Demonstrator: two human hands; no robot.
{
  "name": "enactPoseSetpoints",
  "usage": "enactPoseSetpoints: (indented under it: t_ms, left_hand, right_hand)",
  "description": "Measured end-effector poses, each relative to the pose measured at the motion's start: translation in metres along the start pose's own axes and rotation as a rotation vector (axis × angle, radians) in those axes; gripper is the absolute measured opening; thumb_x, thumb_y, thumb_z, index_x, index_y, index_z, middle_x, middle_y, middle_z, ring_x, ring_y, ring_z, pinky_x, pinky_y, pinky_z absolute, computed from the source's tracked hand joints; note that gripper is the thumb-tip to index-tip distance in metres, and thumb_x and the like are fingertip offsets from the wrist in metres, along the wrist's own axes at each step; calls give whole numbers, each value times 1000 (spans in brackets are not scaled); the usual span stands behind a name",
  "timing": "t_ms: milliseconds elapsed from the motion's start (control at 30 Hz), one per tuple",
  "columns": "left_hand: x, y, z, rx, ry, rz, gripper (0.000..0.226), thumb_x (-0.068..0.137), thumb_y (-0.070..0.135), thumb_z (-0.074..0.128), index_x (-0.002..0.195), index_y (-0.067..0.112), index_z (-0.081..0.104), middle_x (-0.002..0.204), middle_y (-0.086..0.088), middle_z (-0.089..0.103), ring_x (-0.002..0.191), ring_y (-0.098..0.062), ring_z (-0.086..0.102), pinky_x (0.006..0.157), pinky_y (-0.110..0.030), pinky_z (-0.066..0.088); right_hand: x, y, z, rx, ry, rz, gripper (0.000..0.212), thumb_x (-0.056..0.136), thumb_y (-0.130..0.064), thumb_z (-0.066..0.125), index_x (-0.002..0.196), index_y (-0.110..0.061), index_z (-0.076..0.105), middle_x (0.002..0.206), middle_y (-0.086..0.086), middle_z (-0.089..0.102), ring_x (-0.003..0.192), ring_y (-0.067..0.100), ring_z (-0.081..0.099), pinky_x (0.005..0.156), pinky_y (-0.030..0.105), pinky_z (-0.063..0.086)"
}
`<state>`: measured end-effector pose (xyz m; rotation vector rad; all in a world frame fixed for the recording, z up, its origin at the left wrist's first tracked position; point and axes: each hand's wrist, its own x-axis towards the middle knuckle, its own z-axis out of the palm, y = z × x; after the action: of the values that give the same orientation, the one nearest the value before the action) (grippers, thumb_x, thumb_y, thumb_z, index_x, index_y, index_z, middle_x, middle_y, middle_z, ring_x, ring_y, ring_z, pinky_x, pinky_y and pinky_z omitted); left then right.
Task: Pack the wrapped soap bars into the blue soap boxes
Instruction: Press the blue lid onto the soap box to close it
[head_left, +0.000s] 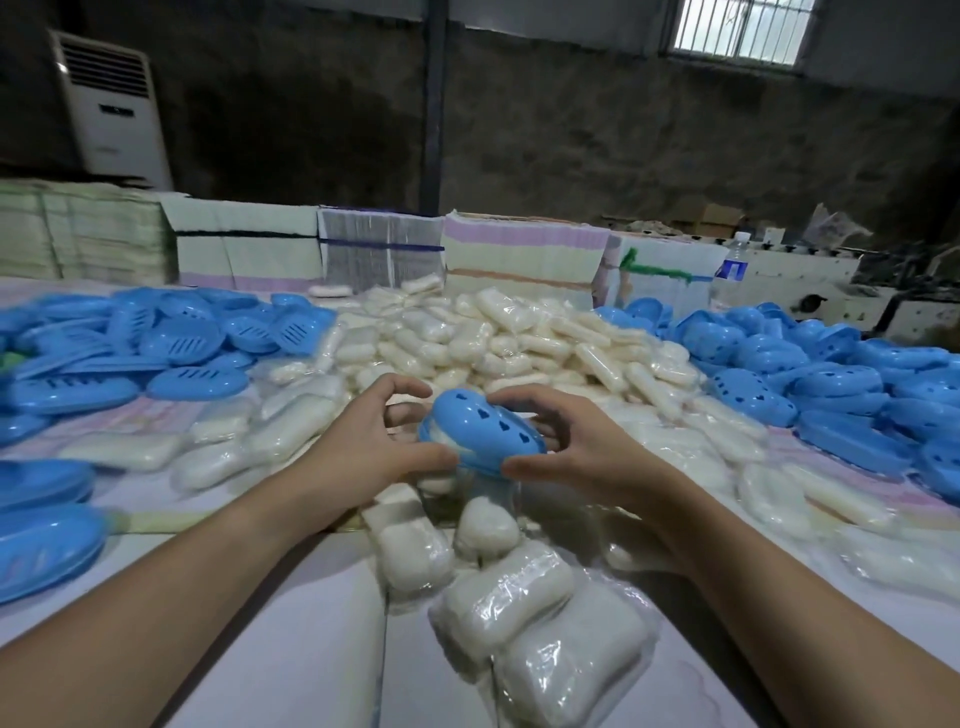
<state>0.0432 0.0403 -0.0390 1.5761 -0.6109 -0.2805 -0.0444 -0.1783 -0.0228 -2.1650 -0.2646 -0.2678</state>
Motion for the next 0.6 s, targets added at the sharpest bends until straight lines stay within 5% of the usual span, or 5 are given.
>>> enactPoseSetpoints:
  t_ms: [67, 133, 267, 367, 600]
  left_hand:
    - [-2, 4, 3, -62, 22, -2, 70, 54, 12, 92, 113, 27, 58, 119, -6, 69, 84, -23, 76, 71, -37, 61]
    - [-2, 7, 4, -158, 24, 5, 73, 57, 1, 90, 118, 26, 59, 119, -4, 70, 88, -26, 76, 68, -35, 61]
    - [-6, 12, 6, -258, -30, 7, 77, 57, 3, 84, 127, 20, 58, 122, -2, 71, 99, -27, 74, 76, -40, 61]
    - [-7, 11, 10, -348, -38, -10, 71, 62, 7, 78, 130, 15, 58, 128, -9, 67, 111, -31, 69, 91, -47, 58]
    - [-11, 12, 16, -554, -186, -76, 54, 82, 11, 66, 135, 12, 53, 129, -21, 66, 109, -46, 67, 93, -51, 56]
  right_hand:
    - [0, 0, 2, 93, 34, 3, 57, 72, -13, 80, 120, -37, 61, 125, -9, 61, 106, 9, 67, 81, 26, 56]
    - [0, -2, 5, 152, 79, 6, 59, 67, -20, 82, 117, -41, 61, 125, -7, 61, 101, 12, 69, 75, 24, 56]
    - [0, -6, 10, 187, 125, -6, 62, 65, -25, 83, 121, -39, 61, 124, -2, 61, 102, 17, 69, 79, 28, 58]
    - [-2, -11, 14, 245, 145, -8, 63, 65, -22, 81, 123, -33, 62, 124, 4, 62, 102, 22, 70, 86, 36, 58]
    - [-2, -18, 19, 360, 154, -36, 60, 66, -15, 79, 120, -35, 62, 117, -4, 65, 91, 25, 73, 73, 29, 58]
